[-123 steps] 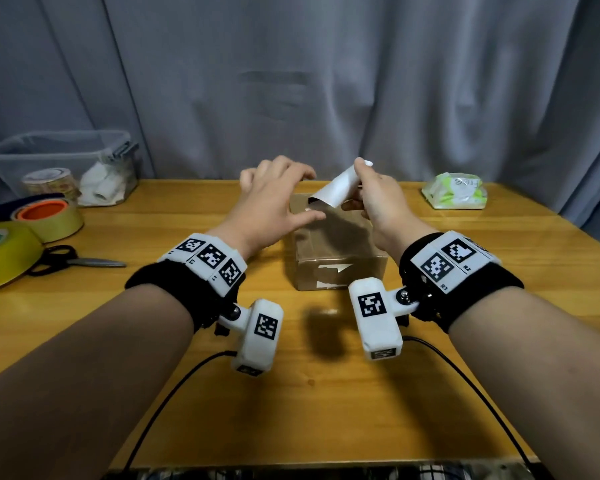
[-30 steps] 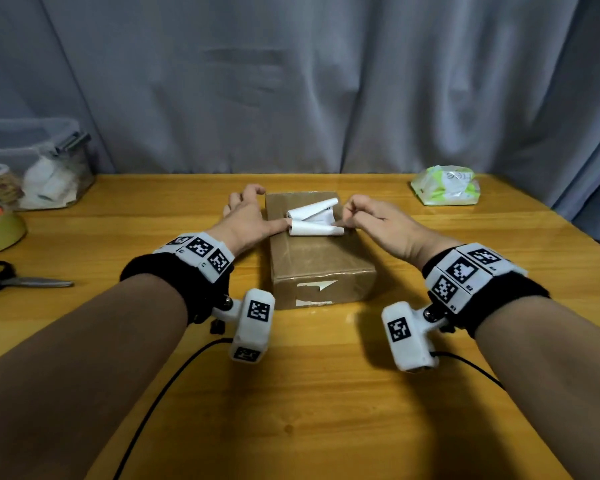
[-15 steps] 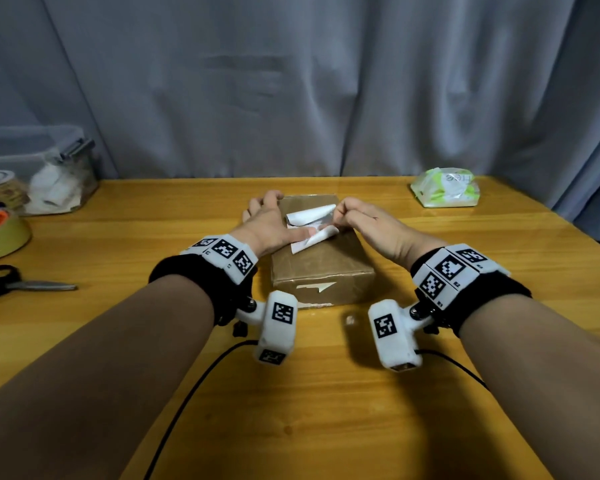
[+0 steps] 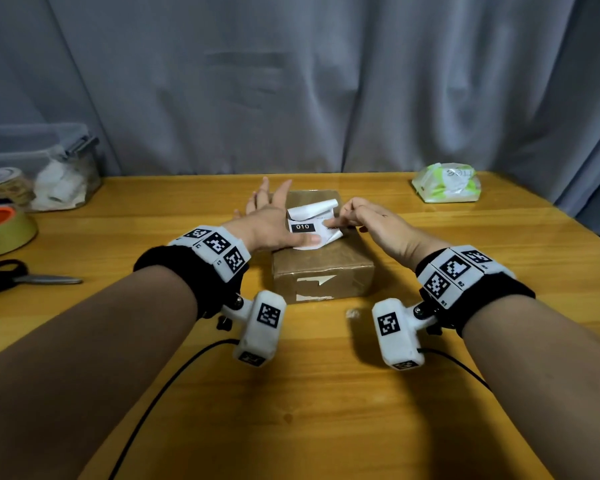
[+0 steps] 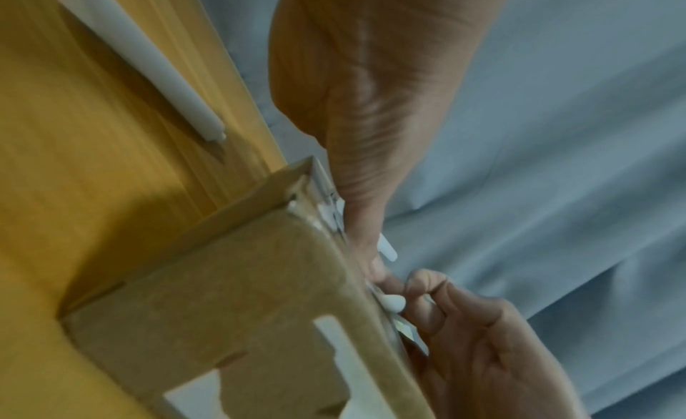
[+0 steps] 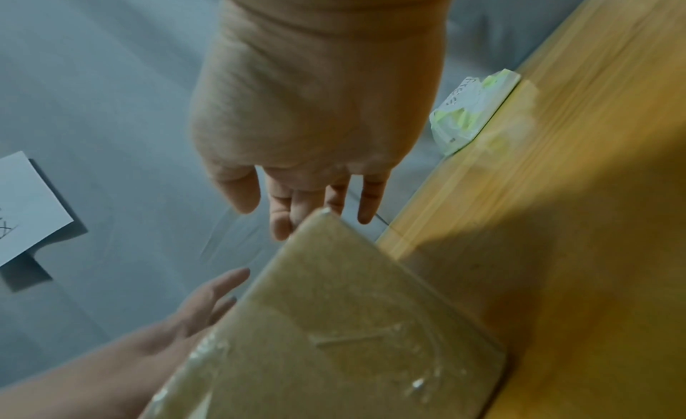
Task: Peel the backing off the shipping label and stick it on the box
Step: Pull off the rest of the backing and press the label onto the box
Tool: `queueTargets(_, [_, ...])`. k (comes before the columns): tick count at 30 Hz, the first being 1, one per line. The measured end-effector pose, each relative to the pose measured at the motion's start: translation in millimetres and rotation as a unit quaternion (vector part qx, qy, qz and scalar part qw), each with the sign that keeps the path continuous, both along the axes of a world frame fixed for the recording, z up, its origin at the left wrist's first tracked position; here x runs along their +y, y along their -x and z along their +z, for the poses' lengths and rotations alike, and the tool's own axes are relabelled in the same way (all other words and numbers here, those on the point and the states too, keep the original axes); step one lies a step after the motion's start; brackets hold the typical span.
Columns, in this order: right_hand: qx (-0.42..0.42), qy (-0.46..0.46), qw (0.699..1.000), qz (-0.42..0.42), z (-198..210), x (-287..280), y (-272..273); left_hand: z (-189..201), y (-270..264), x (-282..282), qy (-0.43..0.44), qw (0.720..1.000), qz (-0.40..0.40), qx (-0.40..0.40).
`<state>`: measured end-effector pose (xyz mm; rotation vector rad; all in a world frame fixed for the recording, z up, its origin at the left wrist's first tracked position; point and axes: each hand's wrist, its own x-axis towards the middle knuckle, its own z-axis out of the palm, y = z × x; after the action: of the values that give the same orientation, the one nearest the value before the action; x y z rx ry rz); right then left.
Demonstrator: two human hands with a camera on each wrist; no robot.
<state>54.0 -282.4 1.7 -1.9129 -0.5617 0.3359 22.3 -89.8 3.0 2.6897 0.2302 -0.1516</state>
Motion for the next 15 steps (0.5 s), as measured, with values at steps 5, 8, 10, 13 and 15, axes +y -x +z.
queueTargets(5, [-0.02, 0.011, 1.0, 0.01, -3, 1, -4, -2, -4, 3, -0.001, 0.998, 0.053, -0.033])
queueTargets(8, [-0.067, 0.015, 0.997, -0.031, -4, 6, -11, -3, -2, 4, 0.024, 0.999, 0.041, -0.011])
queueTargets(10, [-0.09, 0.041, 0.99, -0.096, -6, 10, -17, -4, -2, 5, 0.038, 0.998, 0.045, -0.012])
queueTargets(13, [-0.018, 0.076, 0.985, -0.156, -8, 16, -26, -5, -4, 6, 0.05, 0.997, 0.058, -0.025])
queueTargets(15, [0.03, 0.089, 0.981, -0.168, -8, 18, -30, -6, -6, 5, 0.05, 0.996, 0.065, -0.031])
